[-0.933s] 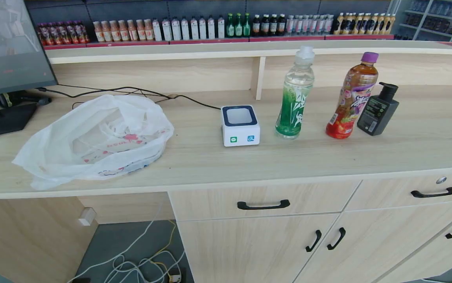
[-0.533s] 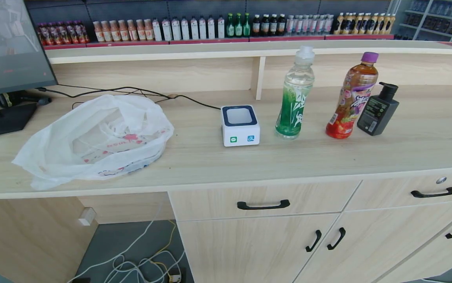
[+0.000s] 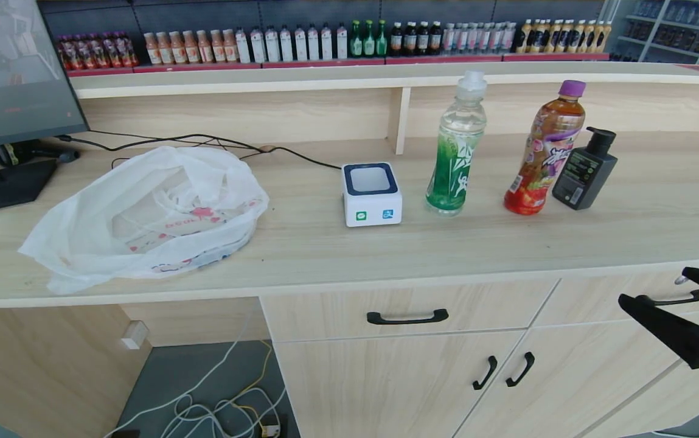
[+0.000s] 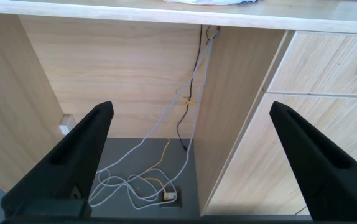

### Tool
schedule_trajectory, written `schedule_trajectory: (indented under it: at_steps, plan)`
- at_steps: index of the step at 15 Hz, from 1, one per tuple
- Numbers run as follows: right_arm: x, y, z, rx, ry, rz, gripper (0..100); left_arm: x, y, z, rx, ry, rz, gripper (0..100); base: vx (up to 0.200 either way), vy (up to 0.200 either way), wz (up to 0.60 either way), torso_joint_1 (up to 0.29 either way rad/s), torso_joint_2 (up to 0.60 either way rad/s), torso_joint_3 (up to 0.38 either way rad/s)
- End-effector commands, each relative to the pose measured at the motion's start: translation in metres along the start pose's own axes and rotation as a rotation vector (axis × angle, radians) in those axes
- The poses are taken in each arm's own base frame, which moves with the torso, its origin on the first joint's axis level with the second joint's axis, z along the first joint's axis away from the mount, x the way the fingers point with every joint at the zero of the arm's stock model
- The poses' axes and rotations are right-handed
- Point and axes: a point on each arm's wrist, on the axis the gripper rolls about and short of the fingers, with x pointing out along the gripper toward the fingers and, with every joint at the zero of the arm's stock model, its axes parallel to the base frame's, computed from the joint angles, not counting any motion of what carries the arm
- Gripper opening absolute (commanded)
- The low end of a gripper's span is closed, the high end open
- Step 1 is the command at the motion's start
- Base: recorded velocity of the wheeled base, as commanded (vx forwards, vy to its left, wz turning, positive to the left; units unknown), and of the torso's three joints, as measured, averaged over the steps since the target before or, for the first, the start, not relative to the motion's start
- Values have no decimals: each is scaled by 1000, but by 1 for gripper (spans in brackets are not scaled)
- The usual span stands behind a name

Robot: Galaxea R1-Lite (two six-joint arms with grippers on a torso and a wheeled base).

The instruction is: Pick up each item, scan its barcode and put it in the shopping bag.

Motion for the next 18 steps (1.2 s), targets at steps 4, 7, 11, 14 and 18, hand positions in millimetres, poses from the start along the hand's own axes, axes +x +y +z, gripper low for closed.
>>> schedule_trajectory:
  at_steps: [4, 7, 11, 14, 18]
  plan:
    - [119, -11, -11, -20, -84, 12, 100, 0, 0, 0, 0, 0, 0, 100, 0, 0, 0, 0, 0, 0]
    - [162, -17, 1, -38, -208, -1, 100, 0, 0, 0, 0, 0, 1, 100, 0, 0, 0, 0, 0, 0]
    - [194, -7, 15, -36, -272, 19, 100, 0, 0, 0, 0, 0, 1, 100, 0, 0, 0, 0, 0, 0]
    - [206, 10, 18, -30, -284, 35, 100, 0, 0, 0, 0, 0, 0, 100, 0, 0, 0, 0, 0, 0]
    - [234, 22, 26, -14, -336, 11, 100, 0, 0, 0, 0, 0, 0, 100, 0, 0, 0, 0, 0, 0]
